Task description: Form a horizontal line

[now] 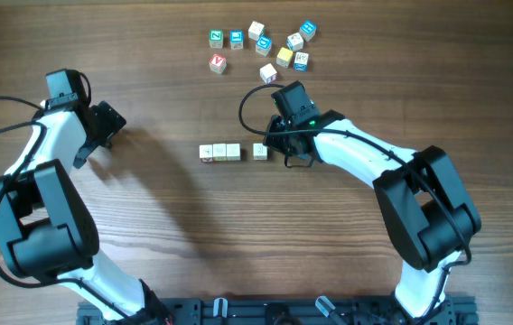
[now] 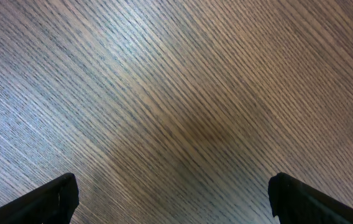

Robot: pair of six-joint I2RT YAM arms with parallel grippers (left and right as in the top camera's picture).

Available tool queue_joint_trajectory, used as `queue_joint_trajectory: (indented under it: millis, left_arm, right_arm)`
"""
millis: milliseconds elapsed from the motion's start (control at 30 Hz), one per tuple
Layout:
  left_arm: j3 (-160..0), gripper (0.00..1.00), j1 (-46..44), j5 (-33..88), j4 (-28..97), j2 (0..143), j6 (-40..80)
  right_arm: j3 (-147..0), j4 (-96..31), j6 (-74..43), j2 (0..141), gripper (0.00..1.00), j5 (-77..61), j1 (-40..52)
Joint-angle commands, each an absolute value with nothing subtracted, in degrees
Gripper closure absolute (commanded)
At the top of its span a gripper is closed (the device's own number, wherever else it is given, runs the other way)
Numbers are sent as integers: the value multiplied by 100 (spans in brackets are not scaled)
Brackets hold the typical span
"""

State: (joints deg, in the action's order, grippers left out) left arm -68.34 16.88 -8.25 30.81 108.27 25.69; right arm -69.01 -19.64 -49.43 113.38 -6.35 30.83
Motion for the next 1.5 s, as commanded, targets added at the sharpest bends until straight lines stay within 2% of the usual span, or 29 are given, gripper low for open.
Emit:
queue_joint_trajectory:
  millis: [0, 167, 833, 1133, 1467]
  left_arm:
    - [-6814, 0, 1684, -819, 3081, 10866, 2620]
    - [-6814, 0, 1684, -819, 3081, 10866, 2620]
    - [-6814, 0, 1684, -819, 3081, 10866, 2620]
    - [-6814, 0, 1684, -819, 3081, 10866, 2620]
    - [-6814, 0, 1684, -819, 3081, 10866, 2620]
  right_arm:
    - [-6888, -1959, -4755, 11404, 96, -311, 3089]
    - [-6899, -1881, -4327, 11404, 96, -375, 3089]
    - [-6897, -1929, -4355, 11404, 96, -810, 3092]
    - [-6897, -1999, -4372, 11404, 96, -1503, 3092]
    - [-6897, -1997, -4521, 11404, 95, -1514, 3229]
